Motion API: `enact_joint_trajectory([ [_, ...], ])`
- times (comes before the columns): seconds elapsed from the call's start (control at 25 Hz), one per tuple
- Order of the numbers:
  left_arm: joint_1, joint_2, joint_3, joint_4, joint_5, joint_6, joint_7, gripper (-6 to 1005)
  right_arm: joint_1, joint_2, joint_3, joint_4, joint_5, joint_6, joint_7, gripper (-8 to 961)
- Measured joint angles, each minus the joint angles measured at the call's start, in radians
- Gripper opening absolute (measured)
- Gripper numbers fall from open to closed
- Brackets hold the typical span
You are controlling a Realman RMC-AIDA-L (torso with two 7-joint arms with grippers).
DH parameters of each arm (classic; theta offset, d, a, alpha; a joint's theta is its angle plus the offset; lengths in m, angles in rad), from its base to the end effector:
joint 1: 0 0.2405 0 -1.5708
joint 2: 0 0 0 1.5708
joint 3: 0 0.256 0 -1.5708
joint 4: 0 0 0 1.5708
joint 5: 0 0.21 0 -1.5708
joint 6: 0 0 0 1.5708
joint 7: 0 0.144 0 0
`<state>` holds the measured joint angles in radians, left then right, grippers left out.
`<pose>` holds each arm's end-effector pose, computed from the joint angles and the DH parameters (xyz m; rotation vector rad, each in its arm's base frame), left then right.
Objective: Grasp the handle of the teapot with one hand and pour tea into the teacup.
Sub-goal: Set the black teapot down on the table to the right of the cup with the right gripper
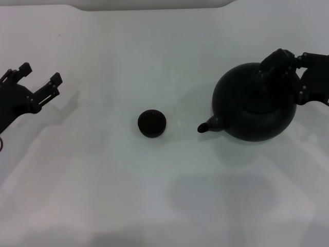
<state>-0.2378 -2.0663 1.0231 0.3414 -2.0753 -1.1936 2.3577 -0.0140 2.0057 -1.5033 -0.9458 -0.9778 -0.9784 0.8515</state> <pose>-0.3575 0.2804 -0.0085 -2.0064 -0.7049 -0.7360 0.3072 0.2763 0.0110 -2.1991 0.3456 0.5987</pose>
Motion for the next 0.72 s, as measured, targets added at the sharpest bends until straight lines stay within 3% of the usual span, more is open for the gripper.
enact_joint_trajectory([
  [0.72, -0.008, 0.000, 0.005, -0.005, 0.000, 0.010, 0.003, 862, 0.027, 0.001, 0.011, 0.077, 0.001, -0.002, -0.086, 110],
])
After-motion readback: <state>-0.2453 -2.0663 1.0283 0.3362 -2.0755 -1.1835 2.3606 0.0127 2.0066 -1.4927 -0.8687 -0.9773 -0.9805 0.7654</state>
